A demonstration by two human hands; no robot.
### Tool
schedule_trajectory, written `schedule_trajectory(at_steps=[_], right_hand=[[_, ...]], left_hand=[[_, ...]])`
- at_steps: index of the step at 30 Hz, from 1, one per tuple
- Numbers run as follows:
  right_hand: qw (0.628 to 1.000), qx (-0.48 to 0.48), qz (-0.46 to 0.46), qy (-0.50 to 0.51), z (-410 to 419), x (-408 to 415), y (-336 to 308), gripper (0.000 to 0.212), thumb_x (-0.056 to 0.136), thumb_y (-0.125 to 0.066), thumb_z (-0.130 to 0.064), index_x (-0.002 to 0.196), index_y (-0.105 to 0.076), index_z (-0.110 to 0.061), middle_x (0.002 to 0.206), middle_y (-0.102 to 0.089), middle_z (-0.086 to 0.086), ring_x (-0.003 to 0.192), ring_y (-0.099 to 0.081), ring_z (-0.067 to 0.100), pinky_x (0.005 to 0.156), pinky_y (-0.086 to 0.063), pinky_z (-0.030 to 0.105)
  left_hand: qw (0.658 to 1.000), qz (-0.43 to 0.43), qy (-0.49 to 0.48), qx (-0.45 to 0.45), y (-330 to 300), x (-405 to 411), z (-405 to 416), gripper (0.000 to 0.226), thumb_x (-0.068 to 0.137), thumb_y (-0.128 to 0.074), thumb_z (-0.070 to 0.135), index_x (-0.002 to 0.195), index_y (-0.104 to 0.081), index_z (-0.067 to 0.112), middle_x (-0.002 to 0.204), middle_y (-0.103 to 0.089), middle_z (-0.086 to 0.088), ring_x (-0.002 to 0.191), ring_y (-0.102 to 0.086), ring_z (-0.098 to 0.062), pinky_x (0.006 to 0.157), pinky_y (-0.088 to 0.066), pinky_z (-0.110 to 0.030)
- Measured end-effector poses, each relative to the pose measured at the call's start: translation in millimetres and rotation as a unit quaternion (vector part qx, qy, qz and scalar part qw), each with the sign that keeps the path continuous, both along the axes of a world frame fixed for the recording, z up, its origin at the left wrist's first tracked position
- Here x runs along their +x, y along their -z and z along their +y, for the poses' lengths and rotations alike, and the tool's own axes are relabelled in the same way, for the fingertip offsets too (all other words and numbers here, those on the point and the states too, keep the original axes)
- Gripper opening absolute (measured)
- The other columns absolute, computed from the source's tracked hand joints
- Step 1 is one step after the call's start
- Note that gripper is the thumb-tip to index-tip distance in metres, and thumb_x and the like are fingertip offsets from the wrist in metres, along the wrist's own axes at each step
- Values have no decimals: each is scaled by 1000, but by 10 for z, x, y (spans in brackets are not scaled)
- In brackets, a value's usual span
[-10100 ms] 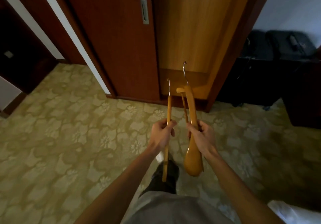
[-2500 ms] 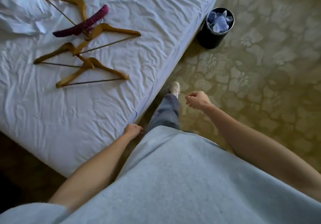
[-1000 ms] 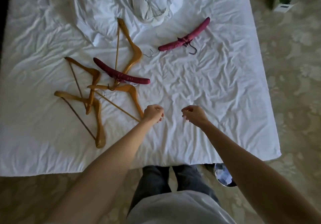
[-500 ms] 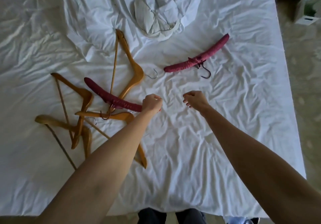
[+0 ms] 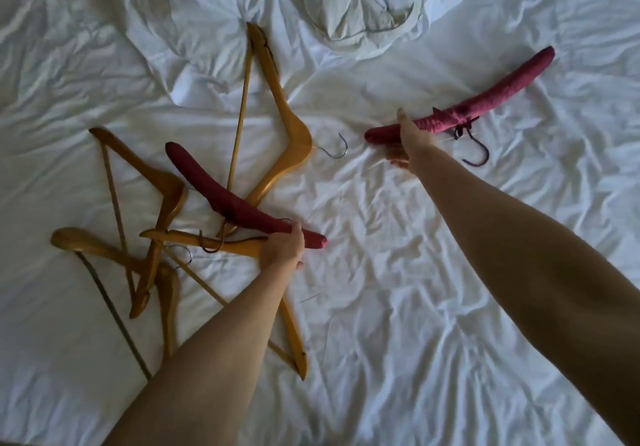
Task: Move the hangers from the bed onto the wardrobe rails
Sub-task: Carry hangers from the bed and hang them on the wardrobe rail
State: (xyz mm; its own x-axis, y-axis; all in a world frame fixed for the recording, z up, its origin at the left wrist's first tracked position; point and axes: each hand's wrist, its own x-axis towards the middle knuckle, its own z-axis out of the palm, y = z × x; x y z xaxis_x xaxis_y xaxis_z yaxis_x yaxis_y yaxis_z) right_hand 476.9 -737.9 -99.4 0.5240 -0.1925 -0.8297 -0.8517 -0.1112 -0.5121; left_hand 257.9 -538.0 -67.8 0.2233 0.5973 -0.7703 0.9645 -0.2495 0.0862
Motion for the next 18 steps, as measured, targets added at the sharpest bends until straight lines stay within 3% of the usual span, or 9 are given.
schedule_trajectory(at_steps=[2,4,7,10,13,16,18], right_hand=[[999,20,5,45,51,72,81,61,86,-62,-61,119,-58,-9,91,-73,8,55,-66,18,46,-51,24],[997,29,7,71,71,26,60,44,93,-60,-45,118,-57,-9,86,-70,7,54,-64,16,47,-52,26],[996,23,7,92,25,-261,-93,42,91,-66,-39,115,-55,-6,89,-71,11,57,-68,17,49,-55,26],[993,16,-23,119,-81,-784,-281,41,86,-72,-36,112,-62,-5,94,-73,9,74,-74,19,59,-60,26],[995,-59,-54,64,-209,-1471,-535,33,81,-71,-34,104,-70,-11,88,-74,4,82,-74,23,76,-61,34],[995,-50,-85,-14,-462,-2049,-735,16,83,-68,-18,95,-68,-8,81,-75,13,69,-72,23,70,-59,38],[987,-83,-78,-115,-725,-2253,-826,15,85,-69,-10,98,-69,-4,81,-74,15,63,-70,22,62,-54,32]], left_hand=[[991,-50,-124,-9,90,-23,59,62,99,-42,61,95,-62,1,70,-69,-8,49,-63,-17,43,-48,-24],[975,-110,-191,0,143,-57,79,61,93,-55,57,109,-66,-2,90,-74,-10,72,-73,-25,64,-62,-34],[973,-140,-184,8,54,-131,-8,57,92,-63,46,119,-66,-4,110,-73,-12,100,-72,-32,88,-59,-38],[970,-168,-177,3,-206,-234,-154,48,90,-69,37,115,-69,-4,111,-73,-15,105,-69,-32,81,-49,-30],[965,-187,-186,4,-501,-427,-243,48,87,-72,37,116,-67,0,110,-73,-11,105,-69,-29,82,-50,-31],[972,-186,-145,10,-713,-656,-269,48,84,-69,36,124,-63,10,111,-73,-6,106,-69,-27,92,-54,-39],[977,-183,-110,17,-810,-770,-251,45,82,-69,36,121,-63,14,107,-73,-2,102,-69,-26,91,-55,-40]])
